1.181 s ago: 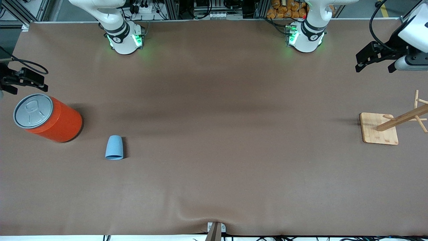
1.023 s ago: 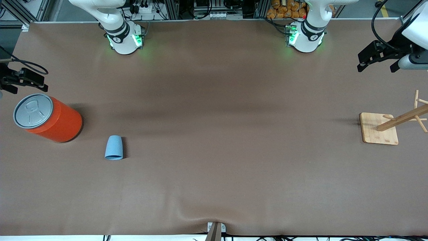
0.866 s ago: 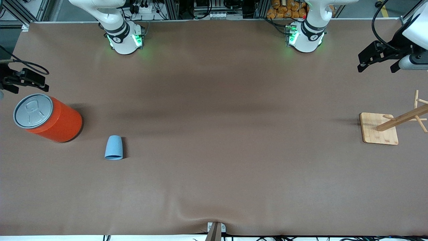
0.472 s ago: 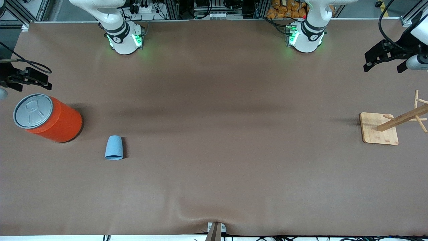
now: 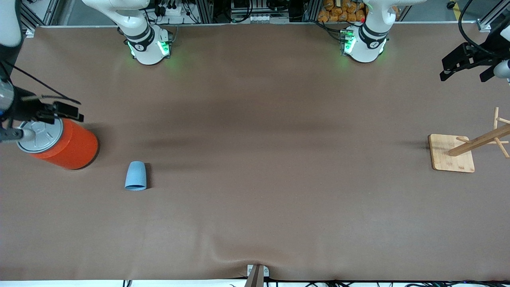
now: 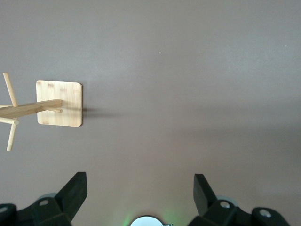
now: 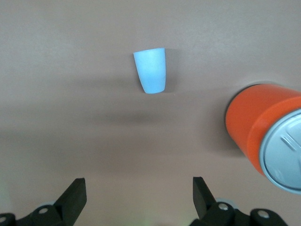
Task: Flip cup
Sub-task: 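Reach the right gripper down and grasp the blue cup's base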
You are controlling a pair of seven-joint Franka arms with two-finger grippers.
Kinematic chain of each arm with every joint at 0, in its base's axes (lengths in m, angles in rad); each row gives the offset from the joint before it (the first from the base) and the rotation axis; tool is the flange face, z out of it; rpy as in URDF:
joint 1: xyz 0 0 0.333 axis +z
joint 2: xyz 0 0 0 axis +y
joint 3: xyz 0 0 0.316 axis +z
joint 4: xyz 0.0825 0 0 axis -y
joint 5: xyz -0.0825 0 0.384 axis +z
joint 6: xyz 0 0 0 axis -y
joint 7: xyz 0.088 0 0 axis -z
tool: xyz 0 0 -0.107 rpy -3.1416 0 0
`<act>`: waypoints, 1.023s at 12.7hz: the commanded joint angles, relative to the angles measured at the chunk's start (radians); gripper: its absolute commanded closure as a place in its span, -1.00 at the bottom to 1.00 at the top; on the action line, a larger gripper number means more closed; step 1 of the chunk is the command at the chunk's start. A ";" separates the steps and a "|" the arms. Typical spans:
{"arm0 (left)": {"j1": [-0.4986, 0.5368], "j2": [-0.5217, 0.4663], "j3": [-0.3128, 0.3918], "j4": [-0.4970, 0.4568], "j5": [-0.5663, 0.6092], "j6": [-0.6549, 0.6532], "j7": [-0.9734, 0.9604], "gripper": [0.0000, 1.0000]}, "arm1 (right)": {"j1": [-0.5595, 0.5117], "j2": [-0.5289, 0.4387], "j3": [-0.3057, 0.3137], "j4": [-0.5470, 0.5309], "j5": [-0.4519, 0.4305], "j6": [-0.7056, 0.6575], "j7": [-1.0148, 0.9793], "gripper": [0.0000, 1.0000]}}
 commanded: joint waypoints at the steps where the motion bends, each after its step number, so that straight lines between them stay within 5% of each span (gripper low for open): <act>1: 0.011 -0.010 -0.001 0.009 -0.014 -0.015 0.007 -1.00 | 0.010 0.060 0.011 0.009 0.021 0.027 -0.004 -1.00; 7: 0.013 -0.008 -0.001 0.009 -0.009 0.013 0.027 -1.00 | 0.058 0.246 0.011 -0.015 0.110 0.224 -0.010 -1.00; 13: 0.014 0.021 -0.002 0.009 -0.022 0.034 0.027 -1.00 | 0.072 0.292 0.011 -0.256 0.096 0.695 -0.181 -1.00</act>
